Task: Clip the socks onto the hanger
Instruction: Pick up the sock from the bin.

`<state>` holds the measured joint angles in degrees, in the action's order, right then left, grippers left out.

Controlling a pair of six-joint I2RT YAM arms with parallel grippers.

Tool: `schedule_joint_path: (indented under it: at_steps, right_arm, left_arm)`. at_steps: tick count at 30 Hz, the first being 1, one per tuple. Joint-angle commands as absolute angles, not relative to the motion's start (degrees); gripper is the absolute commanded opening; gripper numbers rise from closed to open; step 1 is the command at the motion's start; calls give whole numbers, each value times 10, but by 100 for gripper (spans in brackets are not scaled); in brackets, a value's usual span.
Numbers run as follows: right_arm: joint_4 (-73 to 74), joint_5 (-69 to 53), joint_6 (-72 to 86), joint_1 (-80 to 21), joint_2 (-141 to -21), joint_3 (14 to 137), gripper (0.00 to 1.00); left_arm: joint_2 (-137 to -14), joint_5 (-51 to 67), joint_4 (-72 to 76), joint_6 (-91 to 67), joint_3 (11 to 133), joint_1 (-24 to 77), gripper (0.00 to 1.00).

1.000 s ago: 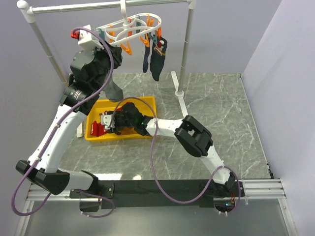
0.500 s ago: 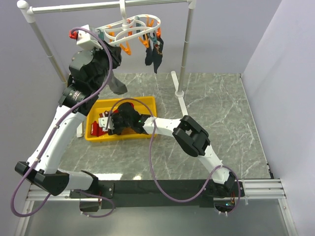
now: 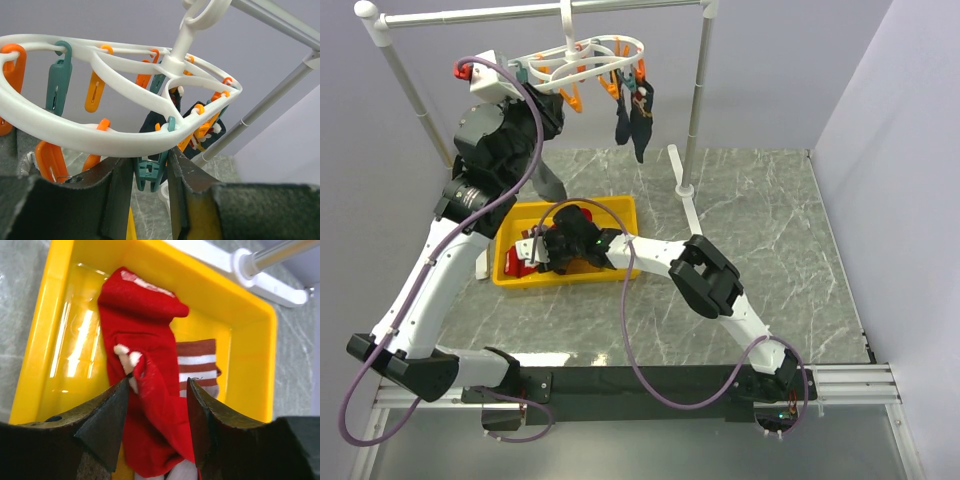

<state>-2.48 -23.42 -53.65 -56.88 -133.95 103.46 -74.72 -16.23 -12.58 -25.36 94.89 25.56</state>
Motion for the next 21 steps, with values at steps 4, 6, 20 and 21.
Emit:
schedule_joint_path:
  at_steps: [4,6,20,21]
  right_arm:
    - [14,-237,-557,-574,-1353,1075,54]
    - [10,-233,-558,-574,-1354,1075,38]
    - [-165,-314,-334,-554,-1283,1014,0]
    - [-186,-329,-319,-550,-1240,990,0]
  left_arm:
    - [-726,-161,-94,-258,940,255,35]
    - [-725,-162,-91,-257,940,254,35]
    - [-722,-171,-89,-250,942,254,35]
    - [-718,-171,-88,-245,941,254,35]
